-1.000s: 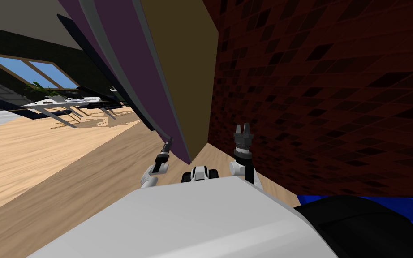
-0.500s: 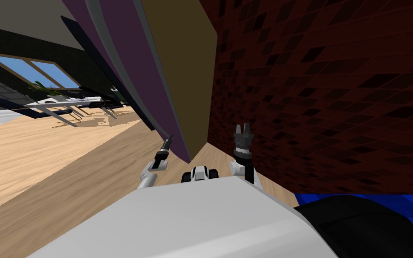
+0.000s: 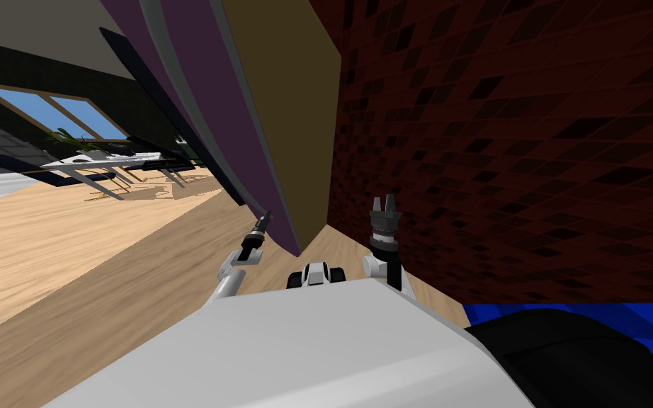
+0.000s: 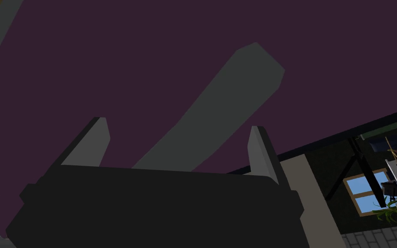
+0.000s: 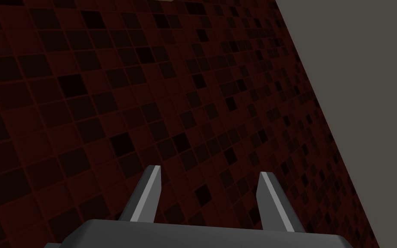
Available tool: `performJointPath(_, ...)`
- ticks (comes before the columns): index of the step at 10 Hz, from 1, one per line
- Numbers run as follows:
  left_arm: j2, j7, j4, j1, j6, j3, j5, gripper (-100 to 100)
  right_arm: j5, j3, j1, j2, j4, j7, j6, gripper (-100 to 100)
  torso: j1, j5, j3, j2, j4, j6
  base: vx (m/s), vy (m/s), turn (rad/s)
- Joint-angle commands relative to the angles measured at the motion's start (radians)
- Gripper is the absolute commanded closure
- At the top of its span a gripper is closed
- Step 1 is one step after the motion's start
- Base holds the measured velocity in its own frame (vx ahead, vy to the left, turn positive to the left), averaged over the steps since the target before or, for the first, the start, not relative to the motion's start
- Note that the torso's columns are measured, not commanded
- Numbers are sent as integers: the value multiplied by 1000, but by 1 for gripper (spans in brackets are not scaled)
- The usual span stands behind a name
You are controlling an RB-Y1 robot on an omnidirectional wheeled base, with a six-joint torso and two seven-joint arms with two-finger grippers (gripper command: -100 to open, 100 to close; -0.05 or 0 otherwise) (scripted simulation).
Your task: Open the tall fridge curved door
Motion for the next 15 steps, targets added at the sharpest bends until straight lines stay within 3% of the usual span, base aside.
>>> performJointPath(1,34,3,-7,-29,51,-1,-8,-100,0,0,0,0,0,0,0,0,0,0,0,0,0,0,-46,-30,2)
performJointPath(11,157,23,-75,-117,289,-11,-42,-100,0,0,0,0,0,0,0,0,2,1,0,1,-1,-1,-46,-32,1)
performJointPath(14,186,28,-90,-137,345,-14,-50,-100,0,0,0,0,0,0,0,0,2,1,0,0,-1,-1,-34,-28,2)
performJointPath(15,179,26,-78,-137,327,-12,-49,-100,0,0,0,0,0,0,0,0,2,1,0,0,-1,-1,-15,-11,1)
